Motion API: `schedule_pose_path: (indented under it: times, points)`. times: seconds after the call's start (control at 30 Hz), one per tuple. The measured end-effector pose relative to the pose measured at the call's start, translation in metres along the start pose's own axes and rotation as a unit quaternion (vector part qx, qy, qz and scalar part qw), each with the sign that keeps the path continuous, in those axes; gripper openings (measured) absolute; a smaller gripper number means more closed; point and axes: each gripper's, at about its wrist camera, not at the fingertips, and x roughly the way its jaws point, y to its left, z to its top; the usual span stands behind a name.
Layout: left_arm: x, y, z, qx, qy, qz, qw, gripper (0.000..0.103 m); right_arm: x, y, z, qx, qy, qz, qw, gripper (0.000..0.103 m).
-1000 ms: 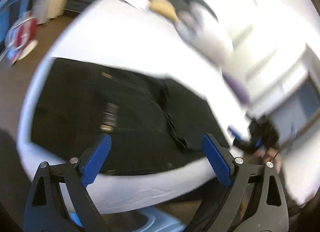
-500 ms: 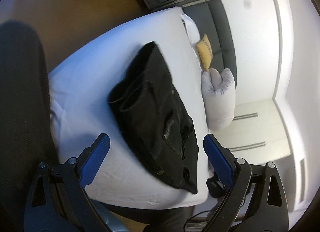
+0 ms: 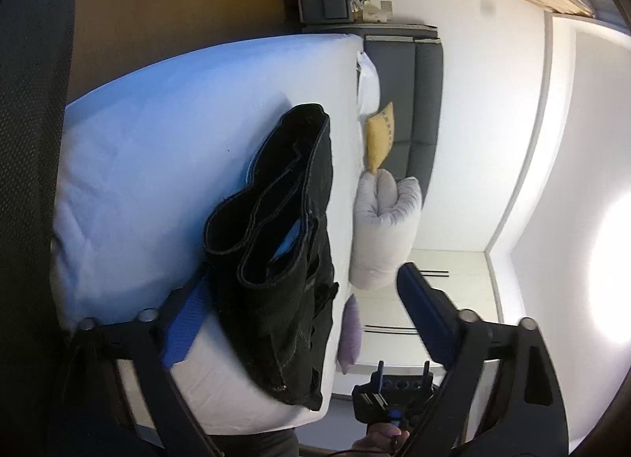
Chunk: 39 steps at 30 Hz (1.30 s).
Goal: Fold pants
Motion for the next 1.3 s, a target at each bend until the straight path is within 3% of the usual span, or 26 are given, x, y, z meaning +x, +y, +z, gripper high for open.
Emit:
schedule_pose_path:
  times: [0.03,0.1,0.13,0.27,0.4,0.47,0.5,0.57,0.7,0.77,0.83,0.87,0.9,0.97,1.03,1.07,1.1,1.13,1.23,1.27,1.3]
  points:
    - [0.002,-0.001,0.000,-0.001,0.000,0.005,1.0000,0.065,0.005,-0.002,0.005,-0.001,0.004,-0.003,1.000,0.059]
    - [0.011,0.000,0.000,-0.008,0.014,0.021,0.9997,0.033,0.016,-0.006,0.017,-0.001,0.015,-0.018,1.000,0.059]
    - [0.016,-0.001,0.000,-0.009,0.023,0.029,0.9993,0.030,0.022,-0.009,0.020,0.002,0.021,-0.026,0.999,0.059]
    - [0.027,-0.014,-0.001,0.025,0.028,0.053,0.9979,0.025,0.049,-0.025,0.039,0.011,0.054,-0.057,0.997,0.059]
    - [0.035,-0.044,-0.005,0.093,0.028,0.075,0.9925,0.022,0.074,-0.047,0.054,0.027,0.089,-0.090,0.992,0.059]
    - [0.039,-0.055,-0.008,0.116,0.029,0.083,0.9894,0.022,0.086,-0.066,0.059,0.036,0.106,-0.140,0.984,0.060]
    - [0.043,-0.063,-0.010,0.132,0.031,0.090,0.9867,0.022,0.090,-0.077,0.059,0.042,0.111,-0.165,0.979,0.046]
    - [0.048,-0.076,-0.014,0.158,0.032,0.095,0.9824,0.022,0.091,-0.089,0.058,0.047,0.110,-0.178,0.977,0.036]
    - [0.061,-0.105,-0.026,0.205,0.041,0.102,0.9726,0.021,0.085,-0.091,0.054,0.041,0.096,-0.161,0.981,0.034]
    - [0.071,-0.118,-0.032,0.227,0.047,0.103,0.9674,0.021,0.083,-0.090,0.053,0.035,0.089,-0.160,0.982,0.034]
    - [0.083,-0.134,-0.042,0.252,0.054,0.103,0.9608,0.021,0.079,-0.084,0.053,0.033,0.078,-0.150,0.985,0.045]
    - [0.093,-0.146,-0.046,0.267,0.058,0.103,0.9563,0.021,0.076,-0.079,0.054,0.031,0.069,-0.144,0.987,0.058]
    - [0.102,-0.157,-0.054,0.291,0.064,0.105,0.9487,0.021,0.071,-0.072,0.056,0.027,0.059,-0.137,0.989,0.072]
    - [0.121,-0.176,-0.075,0.337,0.079,0.111,0.9315,0.021,0.052,-0.059,0.062,0.019,0.034,-0.124,0.992,0.085]
    - [0.151,-0.193,-0.105,0.395,0.108,0.122,0.9040,0.021,0.033,-0.051,0.069,0.016,0.026,-0.107,0.994,0.086]
    - [0.160,-0.197,-0.116,0.411,0.117,0.125,0.8954,0.021,0.025,-0.048,0.072,0.016,0.023,-0.097,0.995,0.086]
    - [0.179,-0.200,-0.137,0.440,0.136,0.132,0.8778,0.021,0.013,-0.044,0.076,0.014,0.020,-0.082,0.996,0.086]
    - [0.189,-0.201,-0.148,0.455,0.146,0.136,0.8679,0.021,0.003,-0.040,0.080,0.010,0.016,-0.071,0.997,0.086]
    - [0.231,-0.196,-0.205,0.529,0.189,0.159,0.8115,0.021,-0.024,-0.033,0.089,-0.004,0.009,-0.055,0.998,0.092]
    - [0.237,-0.194,-0.217,0.540,0.198,0.163,0.8018,0.021,-0.029,-0.032,0.091,-0.007,0.008,-0.056,0.998,0.092]
    - [0.250,-0.190,-0.235,0.558,0.214,0.168,0.7839,0.021,-0.031,-0.032,0.092,-0.010,0.010,-0.058,0.998,0.092]
